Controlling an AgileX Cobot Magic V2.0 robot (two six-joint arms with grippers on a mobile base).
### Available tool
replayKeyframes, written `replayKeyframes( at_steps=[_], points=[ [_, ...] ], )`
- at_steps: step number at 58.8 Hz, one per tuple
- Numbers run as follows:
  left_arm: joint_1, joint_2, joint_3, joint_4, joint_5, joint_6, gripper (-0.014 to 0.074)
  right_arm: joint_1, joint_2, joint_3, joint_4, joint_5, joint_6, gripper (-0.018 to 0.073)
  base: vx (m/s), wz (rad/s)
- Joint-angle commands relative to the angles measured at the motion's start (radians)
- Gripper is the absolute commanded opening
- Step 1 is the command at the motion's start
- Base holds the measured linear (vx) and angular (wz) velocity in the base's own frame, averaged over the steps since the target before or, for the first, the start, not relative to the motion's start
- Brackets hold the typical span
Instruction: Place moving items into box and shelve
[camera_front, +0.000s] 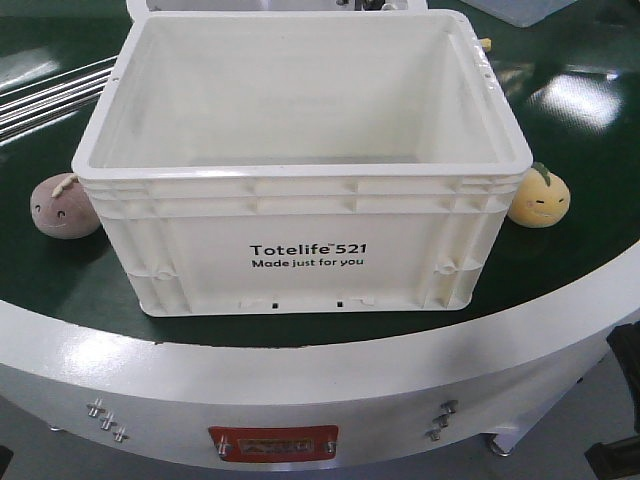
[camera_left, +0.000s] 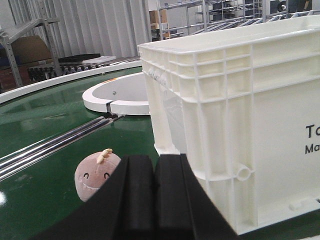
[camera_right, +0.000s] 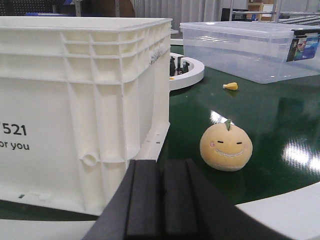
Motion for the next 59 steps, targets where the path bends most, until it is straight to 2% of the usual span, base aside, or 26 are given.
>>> replayKeyframes(
  at_steps=[1,32,42,49,59],
  points=[
    [-0.003,-0.014,0.025,-0.002,-0.087,-0.003,-0.0022,0.0,-0.002,0.018,-0.009,-0.084,0.0,-0.0015,0.0,0.0],
    [-0.003,-0.014,0.002,-0.002,-0.102,-0.002,-0.0022,0.0,-0.002,0.002,-0.01,-0.111,-0.014,-0.0015,0.0,0.0],
    [-0.003,-0.007,-0.065,-0.002,-0.021,-0.002,-0.0022,0.0,-0.002,-0.09,-0.01,-0.009,-0.015,-0.0015,0.0,0.0],
    [-0.003,0.062,-0.151,-0.002,0.04,-0.02,-0.0022,0.0,0.017,-0.185,-0.01,0.084,-0.01,-0.0015,0.0,0.0],
    [-0.003,0.231,-0.315,-0.002,0.025,-0.037,-0.0022,0.0,0.129,-0.36,-0.016,0.161,0.0,-0.0015,0.0,0.0]
  ],
)
